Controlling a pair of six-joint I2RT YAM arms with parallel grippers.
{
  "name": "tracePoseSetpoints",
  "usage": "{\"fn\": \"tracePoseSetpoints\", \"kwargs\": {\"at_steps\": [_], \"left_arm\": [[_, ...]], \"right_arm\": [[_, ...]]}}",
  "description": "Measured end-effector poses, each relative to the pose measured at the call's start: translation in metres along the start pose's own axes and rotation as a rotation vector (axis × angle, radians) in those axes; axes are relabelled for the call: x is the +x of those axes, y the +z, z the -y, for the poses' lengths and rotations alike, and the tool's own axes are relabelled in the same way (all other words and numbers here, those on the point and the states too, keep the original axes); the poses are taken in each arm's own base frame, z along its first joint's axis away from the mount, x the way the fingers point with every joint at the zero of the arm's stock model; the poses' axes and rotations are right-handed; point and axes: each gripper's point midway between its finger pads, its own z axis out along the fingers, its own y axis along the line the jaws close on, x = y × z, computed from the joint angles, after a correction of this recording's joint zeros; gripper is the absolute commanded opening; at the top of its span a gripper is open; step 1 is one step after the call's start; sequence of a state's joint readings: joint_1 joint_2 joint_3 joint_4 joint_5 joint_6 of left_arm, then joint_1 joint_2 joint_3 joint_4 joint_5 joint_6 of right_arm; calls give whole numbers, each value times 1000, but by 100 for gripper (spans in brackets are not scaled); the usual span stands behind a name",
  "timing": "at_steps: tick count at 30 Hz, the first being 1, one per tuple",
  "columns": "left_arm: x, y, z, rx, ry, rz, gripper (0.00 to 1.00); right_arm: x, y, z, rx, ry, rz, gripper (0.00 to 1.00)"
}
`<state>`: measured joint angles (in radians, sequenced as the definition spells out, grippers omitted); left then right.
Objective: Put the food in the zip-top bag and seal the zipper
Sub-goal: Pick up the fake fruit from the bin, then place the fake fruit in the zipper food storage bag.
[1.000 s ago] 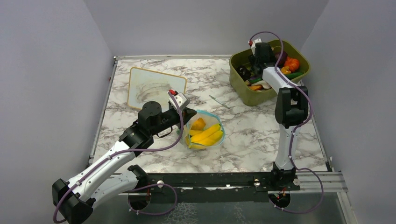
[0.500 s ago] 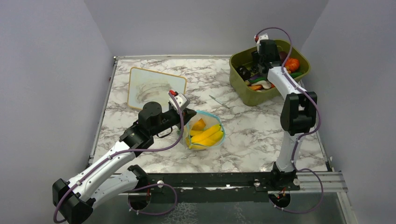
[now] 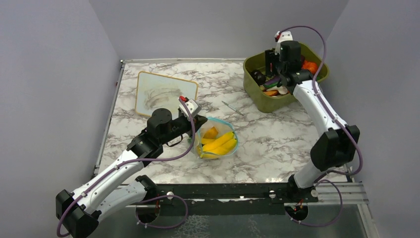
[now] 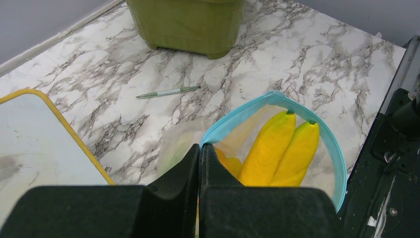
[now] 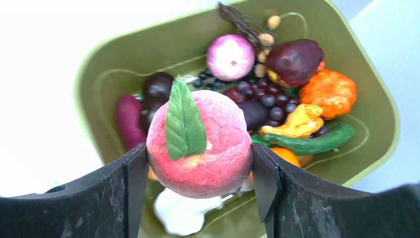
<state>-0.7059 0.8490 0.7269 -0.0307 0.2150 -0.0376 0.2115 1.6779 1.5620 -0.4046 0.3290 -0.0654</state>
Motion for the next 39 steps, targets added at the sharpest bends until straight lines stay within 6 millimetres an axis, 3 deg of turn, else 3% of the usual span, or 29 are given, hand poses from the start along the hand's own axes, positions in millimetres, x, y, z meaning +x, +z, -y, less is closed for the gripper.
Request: {"fn": "tracePoseSetpoints", "kwargs": {"at_steps": [5, 14, 26, 32, 39], "left_arm": [[0, 0, -1, -3, 4, 0, 0], [-1, -1, -4, -23, 11, 4, 0], [1, -1, -6, -33, 11, 0, 0], [6, -1, -6, -33, 9, -8, 0], [8, -1, -6, -35, 8, -14, 0]], "right_arm": [[-19, -50, -21, -150, 104, 86, 53], [11, -109, -56, -370, 179, 81, 49], [56, -190, -119, -779, 270, 42, 48], [64, -222, -154, -976, 279, 24, 48], [64, -263, -177, -1157, 292, 33, 48]]}}
